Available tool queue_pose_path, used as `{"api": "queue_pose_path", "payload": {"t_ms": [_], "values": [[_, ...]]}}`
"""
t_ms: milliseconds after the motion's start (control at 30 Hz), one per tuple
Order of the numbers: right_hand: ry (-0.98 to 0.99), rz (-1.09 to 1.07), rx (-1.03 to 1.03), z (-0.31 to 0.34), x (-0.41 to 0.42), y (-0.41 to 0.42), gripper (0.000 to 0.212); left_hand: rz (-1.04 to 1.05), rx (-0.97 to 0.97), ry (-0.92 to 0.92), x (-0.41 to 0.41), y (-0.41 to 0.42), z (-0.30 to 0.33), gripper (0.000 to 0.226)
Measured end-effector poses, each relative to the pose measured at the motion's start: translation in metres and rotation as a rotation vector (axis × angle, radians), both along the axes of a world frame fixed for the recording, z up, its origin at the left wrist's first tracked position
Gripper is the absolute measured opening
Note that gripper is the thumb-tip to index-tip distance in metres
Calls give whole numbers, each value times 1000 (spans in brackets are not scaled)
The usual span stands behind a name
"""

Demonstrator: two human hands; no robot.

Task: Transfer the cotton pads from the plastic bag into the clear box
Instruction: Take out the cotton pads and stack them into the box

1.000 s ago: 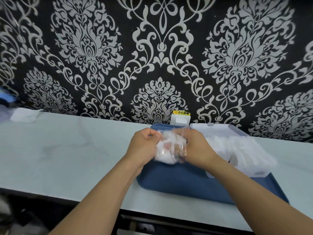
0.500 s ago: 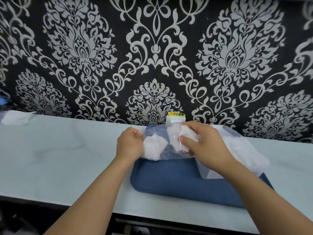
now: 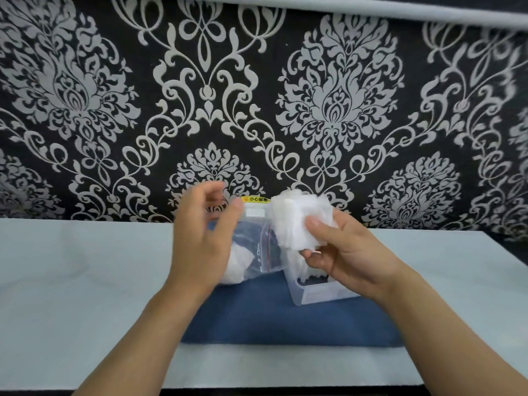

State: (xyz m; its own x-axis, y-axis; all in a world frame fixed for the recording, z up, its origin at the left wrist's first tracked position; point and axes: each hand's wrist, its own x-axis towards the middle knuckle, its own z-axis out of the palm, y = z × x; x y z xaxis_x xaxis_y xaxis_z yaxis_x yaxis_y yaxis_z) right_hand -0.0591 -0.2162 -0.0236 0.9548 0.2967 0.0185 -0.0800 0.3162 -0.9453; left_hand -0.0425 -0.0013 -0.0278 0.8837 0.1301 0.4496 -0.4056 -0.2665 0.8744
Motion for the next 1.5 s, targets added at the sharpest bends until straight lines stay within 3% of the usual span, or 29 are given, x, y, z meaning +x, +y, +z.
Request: {"api": "queue_pose_path", "payload": {"t_ms": [67,133,233,333,433,567,700,800,967,1133,1233,1400,1500], "values": [[-107,51,-50,-2,0,1,33,-396,-195,148,-18,-17,4,54],[-223,59,-137,-3,-1,-1,39,-537,-185,218,-26,-31,0,57],[-335,-71,-268,-1,-4,-1,47,-433,-234,196,-22,-42,1,48],[-433,-285,-412,-2,-5,-6,38,-380,-303,263,-12,-47,-3,40],[-503,-482,-557,-8,-6,-13,34,-414,-346,400,-10,-54,-7,44],[-522,-599,-529,-8,-8,-15,41,-486,-455,475,-10,-60,-7,46],[-641,-751,-681,-7,-10,-16,32,-506,-495,516,-9,-61,-9,27],[-560,-645,-630,-8,-12,-13,21,-520,-430,497,-11,-61,-11,32],[-421,-537,-564,-10,-9,-17,34,-568,-378,501,-10,-60,-17,49],[-418,-428,-565,-13,-10,-23,32,-691,-518,575,-8,-58,-16,47],[-463,-348,-615,-15,-10,-26,30,-598,-421,639,-7,-60,-14,51],[-515,-338,-630,-19,-12,-27,26,-480,-387,674,-10,-67,-15,25],[-556,-362,-631,-19,-11,-28,25,-449,-409,671,-11,-69,-16,23]]}}
